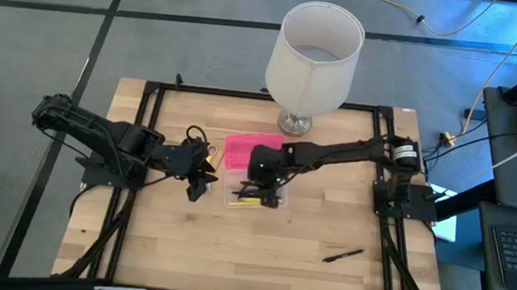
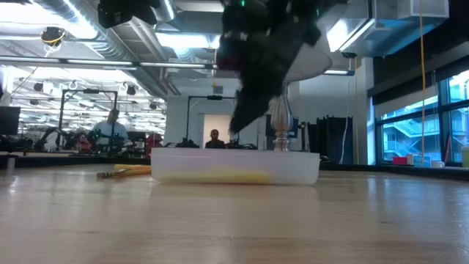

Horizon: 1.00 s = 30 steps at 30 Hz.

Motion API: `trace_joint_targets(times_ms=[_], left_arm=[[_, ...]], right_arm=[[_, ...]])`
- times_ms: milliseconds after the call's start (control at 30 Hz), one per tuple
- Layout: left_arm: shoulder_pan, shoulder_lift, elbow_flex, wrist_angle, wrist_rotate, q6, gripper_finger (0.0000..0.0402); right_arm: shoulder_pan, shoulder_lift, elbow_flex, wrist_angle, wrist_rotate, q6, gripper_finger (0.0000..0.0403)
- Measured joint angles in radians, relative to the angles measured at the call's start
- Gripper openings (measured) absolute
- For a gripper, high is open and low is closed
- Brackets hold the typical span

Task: Pick & place school supplies into a supply box
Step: Put the black pen into the supply box

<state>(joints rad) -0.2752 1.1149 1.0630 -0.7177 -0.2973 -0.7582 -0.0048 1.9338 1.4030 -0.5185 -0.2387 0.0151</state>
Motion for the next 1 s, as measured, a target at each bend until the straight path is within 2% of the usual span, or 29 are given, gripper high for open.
trace_joint_targets(times_ms=[167, 233, 300, 400, 500, 633, 800, 1000], left_arm=[[0.0, 0.0, 0.0, 0.002, 0.0, 0.009, 0.013], [0.002, 0.0, 0.0, 0.002, -0.008, 0.032, 0.013], [0.002, 0.0, 0.0, 0.003, -0.035, 0.06, 0.013], [0.002, 0.0, -0.001, 0.004, -0.091, 0.101, 0.013], [0.002, 0.0, -0.001, 0.009, -0.154, 0.144, 0.013], [0.003, 0.0, -0.001, 0.011, -0.226, 0.178, 0.013], [0.003, 0.0, -0.001, 0.012, -0.262, 0.179, 0.013], [0.003, 0.0, -0.001, 0.012, -0.262, 0.179, 0.013]], right_arm=[[0.049, -0.1, 0.053, -0.337, 0.001, 0.002, 0.0119], [0.084, -0.163, 0.026, -0.396, 0.024, 0.032, 0.0119], [0.126, -0.24, -0.022, -0.418, 0.097, 0.086, 0.0119], [0.21, -0.358, -0.117, -0.419, 0.191, 0.157, 0.0119], [0.32, -0.465, -0.21, -0.411, 0.201, 0.207, 0.0119], [0.465, -0.541, -0.308, -0.393, 0.201, 0.387, 0.0119], [0.614, -0.545, -0.383, -0.385, 0.195, 0.536, 0.0119], [0.709, -0.509, -0.469, -0.216, 0.131, 0.676, 0.0119]])
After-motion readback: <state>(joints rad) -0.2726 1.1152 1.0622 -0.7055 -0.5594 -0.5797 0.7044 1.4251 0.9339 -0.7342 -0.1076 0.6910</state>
